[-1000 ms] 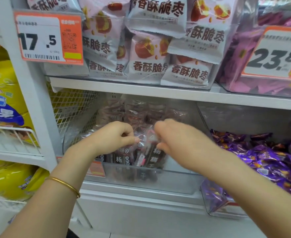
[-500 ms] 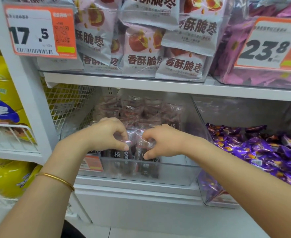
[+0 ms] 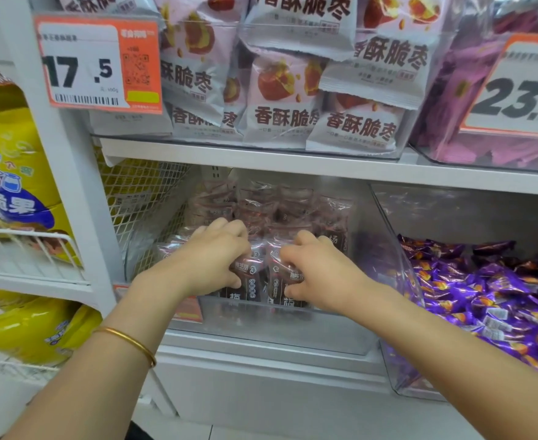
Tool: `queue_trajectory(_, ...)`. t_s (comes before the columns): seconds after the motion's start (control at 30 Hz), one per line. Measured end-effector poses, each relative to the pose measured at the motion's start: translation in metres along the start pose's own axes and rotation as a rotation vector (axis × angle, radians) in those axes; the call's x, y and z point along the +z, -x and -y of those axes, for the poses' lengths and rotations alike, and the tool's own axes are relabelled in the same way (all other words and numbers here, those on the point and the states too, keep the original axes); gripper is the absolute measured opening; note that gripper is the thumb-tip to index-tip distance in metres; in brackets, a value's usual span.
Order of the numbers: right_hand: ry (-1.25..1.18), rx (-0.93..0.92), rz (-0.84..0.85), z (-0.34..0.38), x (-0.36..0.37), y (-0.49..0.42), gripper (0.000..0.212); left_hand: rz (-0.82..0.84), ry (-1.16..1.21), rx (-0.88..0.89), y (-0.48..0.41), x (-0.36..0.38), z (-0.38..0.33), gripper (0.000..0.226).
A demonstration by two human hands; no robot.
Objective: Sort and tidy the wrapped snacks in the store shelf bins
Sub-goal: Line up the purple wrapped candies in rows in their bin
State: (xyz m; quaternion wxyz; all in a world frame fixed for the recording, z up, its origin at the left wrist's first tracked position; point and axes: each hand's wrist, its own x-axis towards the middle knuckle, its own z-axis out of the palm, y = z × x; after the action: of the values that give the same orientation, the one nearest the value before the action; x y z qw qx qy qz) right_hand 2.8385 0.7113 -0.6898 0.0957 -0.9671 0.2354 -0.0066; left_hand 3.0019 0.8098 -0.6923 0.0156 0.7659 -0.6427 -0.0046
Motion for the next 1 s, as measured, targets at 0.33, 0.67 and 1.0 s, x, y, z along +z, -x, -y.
queue_trajectory(0.33, -0.262, -0.009, 0.132, -0.009, -0.003, 0.005, 0.035, -0.046, 0.128, -0.029, 0.008, -0.002, -0.002, 0.055)
queue_trajectory(0.67, -0.947, 0.516, 0.017, -0.007, 0.005, -0.001, 0.09, 0.142, 0.21, -0.182, 0.017, -0.002, 0.013, 0.085)
queue_trajectory(1.0, -1.138, 0.619, 0.03, -0.001, 0.021, -0.018, 0.071, -0.029, 0.272, -0.092, 0.017, 0.003, 0.021, 0.059)
